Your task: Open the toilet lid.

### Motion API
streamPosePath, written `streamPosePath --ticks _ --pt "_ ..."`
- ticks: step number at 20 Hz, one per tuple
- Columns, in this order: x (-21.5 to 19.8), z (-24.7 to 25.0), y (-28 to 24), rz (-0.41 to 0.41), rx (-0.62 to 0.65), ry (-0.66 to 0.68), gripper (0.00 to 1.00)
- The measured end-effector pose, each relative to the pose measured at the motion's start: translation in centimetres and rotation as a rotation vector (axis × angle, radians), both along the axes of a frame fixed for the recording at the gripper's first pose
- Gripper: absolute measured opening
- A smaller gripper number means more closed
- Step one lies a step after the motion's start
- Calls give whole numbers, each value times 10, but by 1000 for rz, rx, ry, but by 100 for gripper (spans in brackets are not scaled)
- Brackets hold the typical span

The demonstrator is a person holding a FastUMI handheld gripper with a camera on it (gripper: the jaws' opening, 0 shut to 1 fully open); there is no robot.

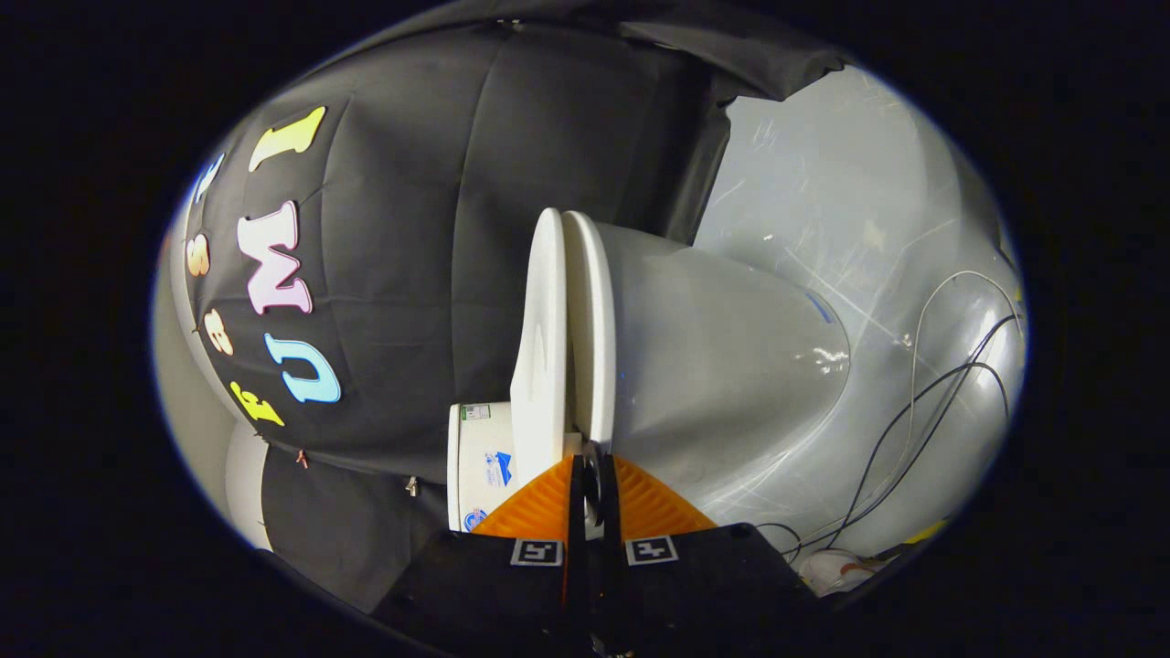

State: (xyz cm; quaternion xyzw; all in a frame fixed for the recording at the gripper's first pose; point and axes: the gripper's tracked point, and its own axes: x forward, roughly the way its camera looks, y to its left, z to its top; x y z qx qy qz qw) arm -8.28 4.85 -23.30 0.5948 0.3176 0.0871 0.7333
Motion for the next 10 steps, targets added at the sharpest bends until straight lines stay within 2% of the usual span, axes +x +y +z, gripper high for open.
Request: streamPosePath --ticks 5,6,7,8,10 --pt "-1 1 1 12 -46 -22 12" --pt "-9 14 -25 -15 -32 -11 10" --pt "22 -16 18 -7 -30 -21 5" --pt "-1 -1 2 -7 -42 -31 5" --pt "1 2 -1 -19 -33 -21 5"
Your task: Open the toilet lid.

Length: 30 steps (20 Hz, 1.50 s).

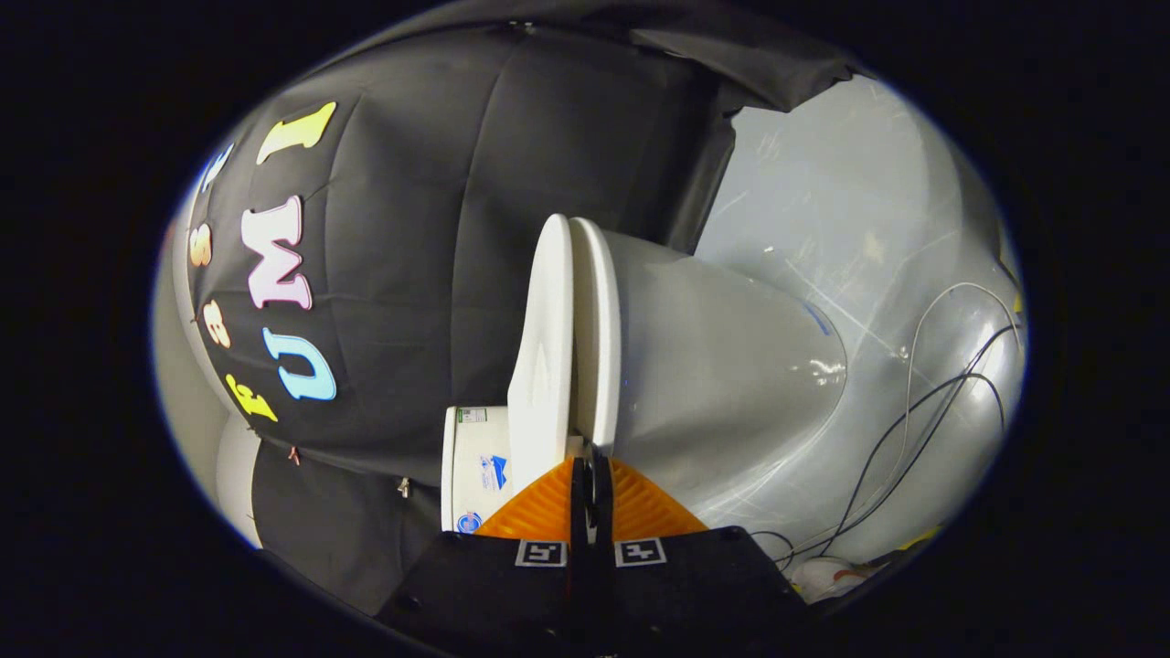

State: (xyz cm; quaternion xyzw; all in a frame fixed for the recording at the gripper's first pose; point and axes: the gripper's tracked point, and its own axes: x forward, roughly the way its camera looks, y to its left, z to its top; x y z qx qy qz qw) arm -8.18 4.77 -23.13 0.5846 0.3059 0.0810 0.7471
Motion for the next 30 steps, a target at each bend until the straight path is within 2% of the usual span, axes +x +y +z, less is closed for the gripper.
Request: streamPosePath --ticks 8,22,30 --pt "0 15 3 3 -80 -20 5" --pt "6 116 32 -1 -286 -107 5" --pt "8 192 85 25 -595 -186 5"
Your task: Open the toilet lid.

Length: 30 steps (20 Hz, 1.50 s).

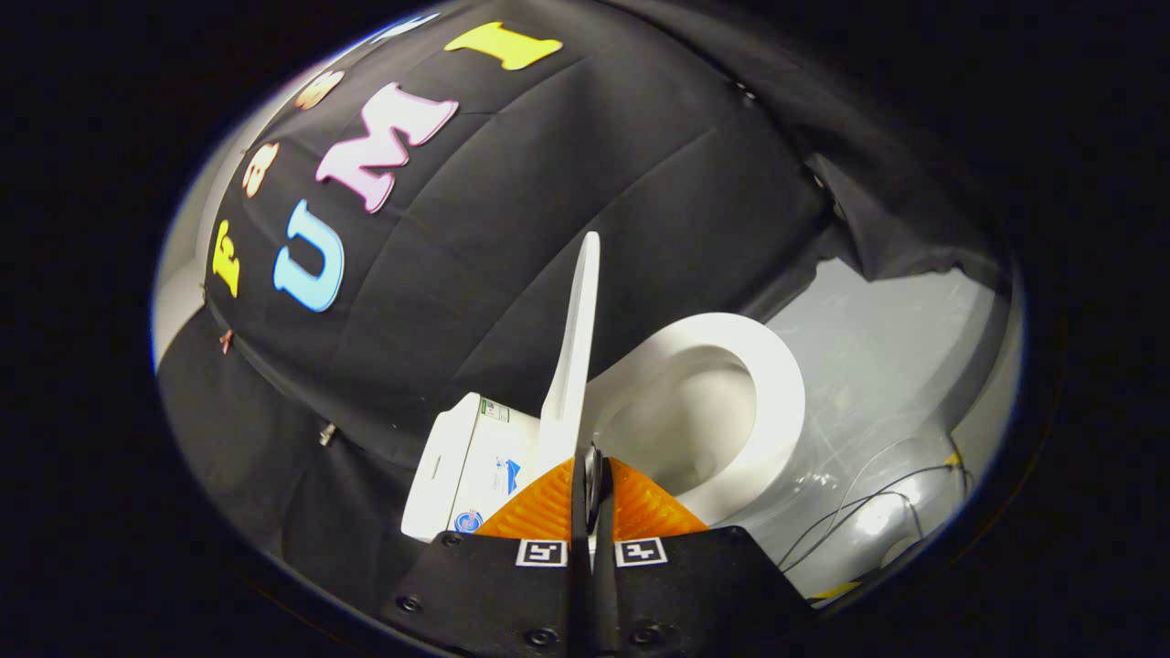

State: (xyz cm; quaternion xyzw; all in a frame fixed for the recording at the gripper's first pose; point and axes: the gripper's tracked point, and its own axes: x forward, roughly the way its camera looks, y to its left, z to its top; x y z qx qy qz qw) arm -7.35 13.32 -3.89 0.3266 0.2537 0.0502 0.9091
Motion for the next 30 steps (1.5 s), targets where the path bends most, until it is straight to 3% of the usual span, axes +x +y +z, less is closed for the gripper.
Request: streamPosePath --ticks 18,23,30 --pt "4 79 104 -35 -386 -84 5" --pt "6 95 136 -79 -537 -107 5" --pt "8 111 192 -112 -657 -139 5"
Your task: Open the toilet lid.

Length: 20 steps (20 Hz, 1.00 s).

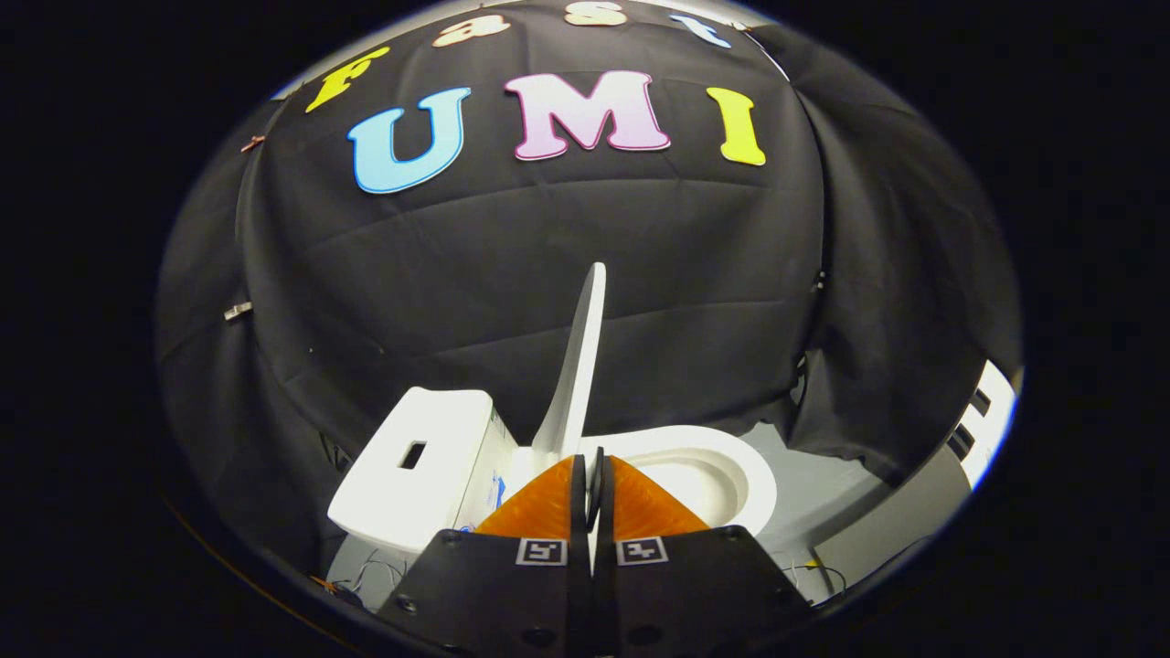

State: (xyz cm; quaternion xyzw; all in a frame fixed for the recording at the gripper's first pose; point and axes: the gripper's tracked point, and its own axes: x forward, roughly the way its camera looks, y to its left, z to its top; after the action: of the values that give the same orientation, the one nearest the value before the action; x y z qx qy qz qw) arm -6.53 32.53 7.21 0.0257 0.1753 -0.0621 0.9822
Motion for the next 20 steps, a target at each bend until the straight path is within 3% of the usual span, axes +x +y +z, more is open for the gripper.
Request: streamPosePath --ticks 3,10,14,20 --pt "1 4 19 -43 -31 -11 5" --pt "4 10 73 -37 -134 -42 5" --pt "3 7 112 17 -205 -72 5" --pt "7 2 144 -9 -254 -96 5"
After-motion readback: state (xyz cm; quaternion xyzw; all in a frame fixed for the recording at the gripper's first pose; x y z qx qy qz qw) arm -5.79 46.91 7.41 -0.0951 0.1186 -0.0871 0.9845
